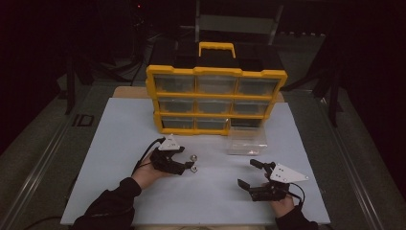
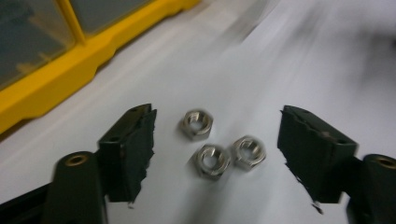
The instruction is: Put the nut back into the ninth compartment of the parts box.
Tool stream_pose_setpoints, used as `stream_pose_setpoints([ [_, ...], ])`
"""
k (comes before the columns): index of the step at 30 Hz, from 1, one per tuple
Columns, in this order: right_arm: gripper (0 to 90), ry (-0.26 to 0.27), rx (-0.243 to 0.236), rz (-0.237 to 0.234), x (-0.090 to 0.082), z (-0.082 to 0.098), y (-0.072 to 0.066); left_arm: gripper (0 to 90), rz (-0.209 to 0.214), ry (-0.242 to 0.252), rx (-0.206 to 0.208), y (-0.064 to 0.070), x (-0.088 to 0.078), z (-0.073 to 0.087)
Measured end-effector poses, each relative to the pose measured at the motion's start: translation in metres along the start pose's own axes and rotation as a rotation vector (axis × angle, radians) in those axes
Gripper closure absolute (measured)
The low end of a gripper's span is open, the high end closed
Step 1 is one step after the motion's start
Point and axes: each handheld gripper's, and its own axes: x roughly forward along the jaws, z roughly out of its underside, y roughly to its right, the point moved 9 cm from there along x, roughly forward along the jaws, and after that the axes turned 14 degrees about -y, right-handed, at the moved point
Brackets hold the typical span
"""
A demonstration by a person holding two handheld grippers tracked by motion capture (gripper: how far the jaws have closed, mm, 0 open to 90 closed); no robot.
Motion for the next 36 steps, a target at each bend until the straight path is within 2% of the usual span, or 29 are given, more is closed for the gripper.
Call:
stream_pose_setpoints([
  [1, 13.5, 0.000, 0.000, 0.000, 0.000, 0.000, 0.000, 31.7, -0.006, -0.010, 0.002, 0.000, 0.002, 0.001],
  [3, 13.5, 0.000, 0.001, -0.001, 0.000, 0.000, 0.000, 33.3, -0.026, -0.025, 0.018, 0.001, 0.006, 0.002],
  [5, 13.5, -0.001, 0.000, -0.001, 0.000, 0.000, 0.000, 41.8, -0.033, -0.038, 0.030, 0.001, 0.008, 0.004],
  [6, 13.5, -0.001, 0.000, -0.001, 0.000, 0.000, 0.000, 43.0, -0.037, -0.049, 0.036, 0.001, 0.010, 0.005],
  [7, 13.5, -0.001, 0.000, -0.001, 0.000, 0.000, 0.000, 47.4, -0.033, -0.058, 0.033, 0.000, 0.012, 0.005],
  [10, 13.5, -0.001, 0.001, -0.002, 0.000, 0.000, 0.000, 52.8, -0.015, -0.078, 0.034, 0.001, 0.016, 0.008],
  [17, 13.5, -0.003, 0.000, -0.003, 0.000, 0.000, 0.000, 60.4, 0.000, -0.112, 0.030, -0.001, 0.024, 0.012],
  [21, 13.6, -0.002, 0.001, -0.003, 0.000, 0.000, 0.000, 60.4, -0.007, -0.116, 0.030, -0.002, 0.026, 0.013],
  [25, 13.6, -0.002, 0.002, -0.004, 0.000, 0.000, 0.000, 59.0, -0.031, -0.125, 0.050, -0.003, 0.027, 0.013],
  [36, 13.7, -0.007, 0.003, -0.004, 0.000, 0.001, 0.000, 65.8, -0.024, -0.148, 0.066, -0.002, 0.028, 0.013],
])
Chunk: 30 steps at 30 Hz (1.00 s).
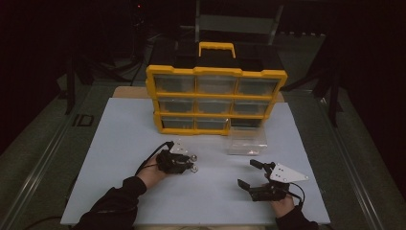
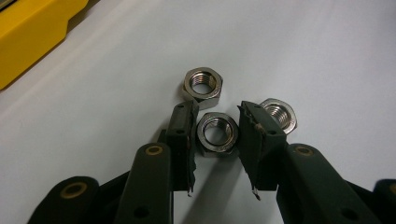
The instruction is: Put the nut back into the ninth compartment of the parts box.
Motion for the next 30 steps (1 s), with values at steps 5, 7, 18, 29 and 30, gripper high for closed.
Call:
stream_pose_setpoints([
  [5, 13.7, 0.000, 0.002, 0.000, 0.000, 0.000, 0.000, 66.1, 0.010, -0.011, -0.010, -0.001, -0.001, 0.001],
  [7, 13.7, 0.000, 0.003, 0.000, 0.000, 0.000, 0.000, 66.2, 0.014, -0.011, -0.024, -0.001, -0.003, 0.001],
  [18, 13.7, -0.001, 0.004, -0.001, 0.000, 0.000, 0.000, 66.2, -0.001, 0.036, -0.018, -0.005, -0.035, -0.011],
  [29, 13.8, -0.001, 0.006, -0.001, 0.000, 0.000, 0.001, 66.2, 0.006, 0.099, 0.000, -0.010, -0.069, -0.035],
  [30, 13.8, -0.001, 0.006, -0.001, 0.000, 0.000, 0.001, 66.2, 0.006, 0.099, 0.000, -0.010, -0.069, -0.035],
])
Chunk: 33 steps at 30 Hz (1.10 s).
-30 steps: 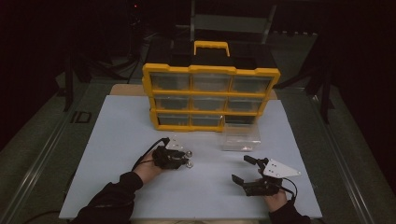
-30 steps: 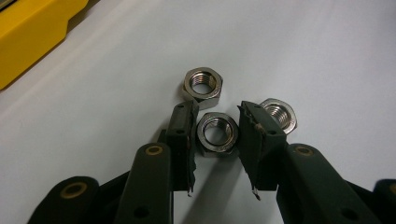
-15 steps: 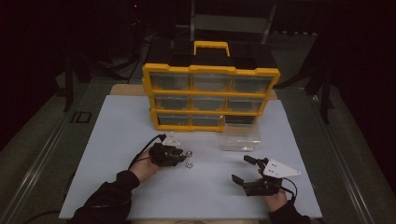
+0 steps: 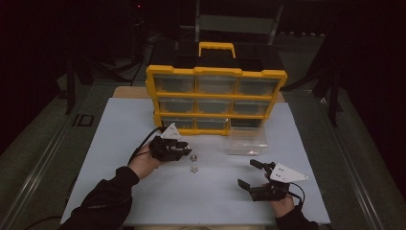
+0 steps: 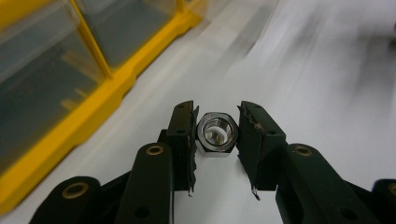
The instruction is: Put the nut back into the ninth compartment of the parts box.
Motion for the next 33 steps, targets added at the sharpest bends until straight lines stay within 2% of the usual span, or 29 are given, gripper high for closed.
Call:
stream_pose_setpoints([
  [5, 13.8, -0.002, -0.002, -0.001, 0.000, 0.000, 0.000, 66.1, -0.013, 0.026, 0.027, -0.001, -0.013, -0.016],
  [14, 13.8, 0.000, 0.002, -0.001, 0.000, 0.000, 0.000, 66.2, 0.005, 0.052, 0.057, 0.000, -0.027, -0.041],
  [18, 13.8, 0.001, 0.001, -0.002, 0.000, 0.000, 0.000, 66.2, 0.020, 0.072, 0.102, 0.004, -0.031, -0.056],
  [22, 13.8, -0.001, 0.000, -0.002, 0.000, 0.000, 0.000, 66.2, 0.028, 0.079, 0.108, 0.004, -0.031, -0.066],
  [33, 13.8, 0.003, 0.003, -0.008, 0.000, 0.000, 0.000, 66.2, 0.067, 0.087, 0.170, 0.015, -0.021, -0.101],
])
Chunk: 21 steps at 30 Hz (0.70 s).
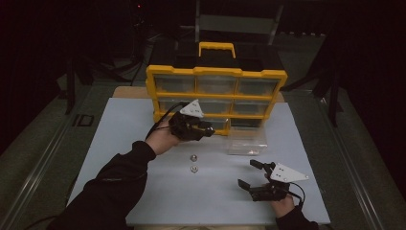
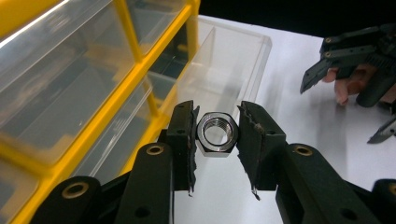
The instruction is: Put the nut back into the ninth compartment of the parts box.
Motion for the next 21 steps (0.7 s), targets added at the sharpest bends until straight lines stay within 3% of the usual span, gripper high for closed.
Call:
stream_pose_setpoints([
  [10, 13.9, 0.000, -0.001, -0.001, -0.001, 0.000, 0.000, 66.2, 0.047, 0.017, 0.025, 0.009, 0.021, -0.026],
  [21, 13.9, -0.002, -0.001, -0.006, 0.000, 0.000, 0.000, 66.2, 0.080, -0.003, 0.045, 0.015, 0.047, -0.052],
])
